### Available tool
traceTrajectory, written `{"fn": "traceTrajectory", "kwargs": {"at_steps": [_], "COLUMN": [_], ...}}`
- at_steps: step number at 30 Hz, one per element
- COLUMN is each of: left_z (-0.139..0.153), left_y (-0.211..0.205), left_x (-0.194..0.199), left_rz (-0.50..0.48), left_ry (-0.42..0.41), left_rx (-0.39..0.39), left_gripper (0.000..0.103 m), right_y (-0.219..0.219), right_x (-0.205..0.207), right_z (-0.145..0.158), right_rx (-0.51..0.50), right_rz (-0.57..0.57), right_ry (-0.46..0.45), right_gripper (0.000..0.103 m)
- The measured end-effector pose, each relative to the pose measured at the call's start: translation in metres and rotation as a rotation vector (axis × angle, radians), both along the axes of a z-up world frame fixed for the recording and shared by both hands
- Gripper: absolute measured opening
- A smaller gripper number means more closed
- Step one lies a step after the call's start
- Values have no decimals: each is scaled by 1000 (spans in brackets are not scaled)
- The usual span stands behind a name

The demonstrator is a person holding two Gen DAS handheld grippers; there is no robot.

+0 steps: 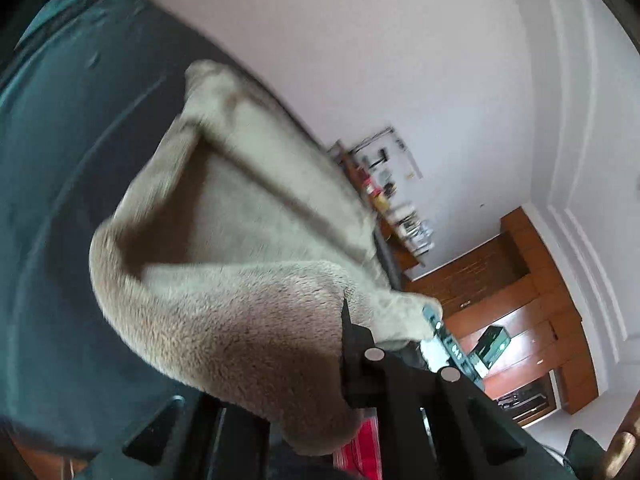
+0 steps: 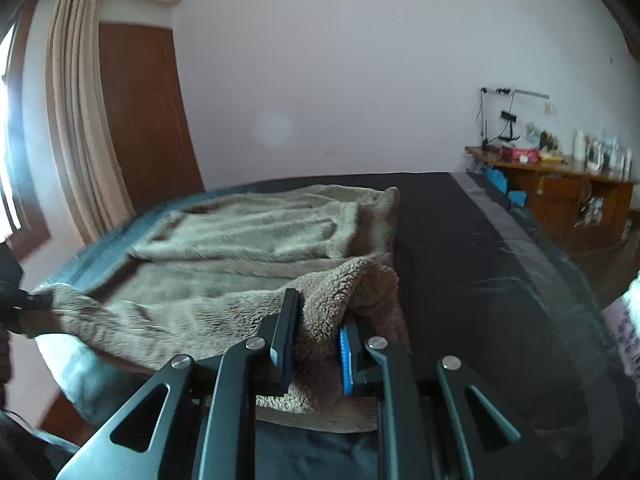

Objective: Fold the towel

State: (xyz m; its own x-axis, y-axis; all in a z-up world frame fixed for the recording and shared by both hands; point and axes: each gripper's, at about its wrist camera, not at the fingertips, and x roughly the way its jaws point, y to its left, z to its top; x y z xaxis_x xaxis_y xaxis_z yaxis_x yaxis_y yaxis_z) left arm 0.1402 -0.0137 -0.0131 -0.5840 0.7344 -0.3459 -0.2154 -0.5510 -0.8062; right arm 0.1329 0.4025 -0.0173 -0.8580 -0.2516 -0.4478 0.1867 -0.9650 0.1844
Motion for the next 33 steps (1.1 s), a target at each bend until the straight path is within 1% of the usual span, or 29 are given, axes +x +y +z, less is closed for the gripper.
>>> {"fn": "traceTrajectory", "kwargs": {"at_steps": [4, 8, 11, 14, 17, 19, 22, 26, 28, 33], "left_z": [17, 33, 39, 43, 45, 49, 59, 79, 88, 99], "left_y": [-11, -22, -23, -23, -26, -28, -26, -22, -21, -12], "left_x": [-13, -25, -31, -39, -52, -63, -80, -100, -113, -158], "left_rz": [25, 34, 35, 36, 33, 28, 19, 26, 30, 33], "left_ry": [67, 115, 149, 173, 173, 167, 182, 238, 255, 249], "left_rx": [14, 30, 35, 30, 39, 45, 41, 6, 2, -28], "left_gripper": [11, 11, 11, 11, 11, 11, 11, 11, 11, 11], "right_y": [-8, -18, -22, -25, -30, -32, -31, -30, -28, -21], "right_x": [3, 6, 2, -2, -10, -19, -31, -52, -65, -110], "right_z": [15, 34, 47, 58, 63, 67, 77, 94, 101, 113], "right_rx": [-20, 18, 14, 4, 11, 16, 10, 4, 5, 10], "right_rz": [10, -5, -17, -30, -48, -67, -108, -163, -176, -207], "right_ry": [32, 91, 117, 138, 145, 145, 158, 197, 218, 234], "right_gripper": [19, 19, 19, 19, 19, 19, 19, 19, 19, 19]}}
